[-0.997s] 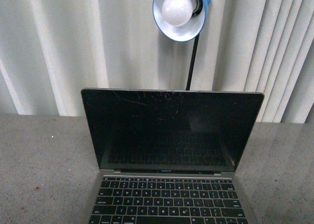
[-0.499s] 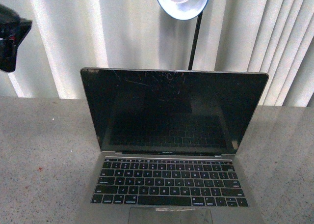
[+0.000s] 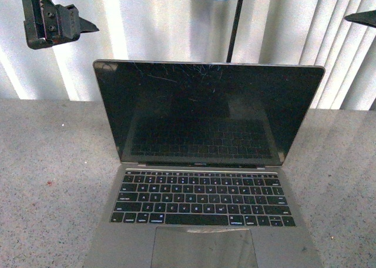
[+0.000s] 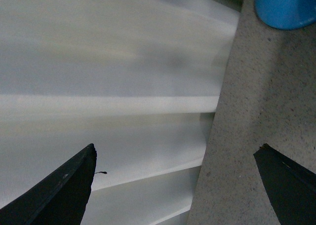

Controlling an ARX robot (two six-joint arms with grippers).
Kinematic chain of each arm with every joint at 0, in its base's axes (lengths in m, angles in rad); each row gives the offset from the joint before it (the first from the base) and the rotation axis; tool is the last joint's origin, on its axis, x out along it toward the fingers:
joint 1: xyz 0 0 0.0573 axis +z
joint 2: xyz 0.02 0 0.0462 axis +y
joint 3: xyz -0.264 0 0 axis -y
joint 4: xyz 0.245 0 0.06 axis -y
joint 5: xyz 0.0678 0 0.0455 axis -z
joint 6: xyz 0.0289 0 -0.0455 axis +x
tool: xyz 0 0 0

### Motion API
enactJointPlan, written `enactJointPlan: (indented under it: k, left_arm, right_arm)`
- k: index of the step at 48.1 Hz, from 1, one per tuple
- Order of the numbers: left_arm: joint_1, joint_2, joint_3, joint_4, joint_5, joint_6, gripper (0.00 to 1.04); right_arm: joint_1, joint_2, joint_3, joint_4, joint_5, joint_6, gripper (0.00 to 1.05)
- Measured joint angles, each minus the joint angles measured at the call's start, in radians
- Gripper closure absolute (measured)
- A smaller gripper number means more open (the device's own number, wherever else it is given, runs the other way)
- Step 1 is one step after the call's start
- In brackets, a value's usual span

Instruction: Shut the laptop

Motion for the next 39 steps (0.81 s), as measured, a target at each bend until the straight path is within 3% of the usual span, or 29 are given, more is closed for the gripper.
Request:
enactJointPlan:
  k: [15,22,33,39]
  left_arm:
    - [-0.039,0.140,0.282,-0.343,-0.042,0.131,0.07]
    - [-0.060,0.208,0.417,-0.546,-0.063,0.138,0.07]
    - [-0.081,0.281,0.537,-0.689,-0.073,0.122,0.07]
    - [-0.093,0.306,0.564,-0.713,-0.083,0.117,0.07]
  right_arm:
    - [0.038,0.066,0.187,-0.282,-0.090,-0.176,0.07]
    - [0.042,0.083,0.257,-0.483,-0.111,-0.217,0.08]
    - [0.047,0.116,0.318,-0.723,-0.101,-0.242,0.08]
    - [0.049,0.141,0.334,-0.756,-0.089,-0.266,0.08]
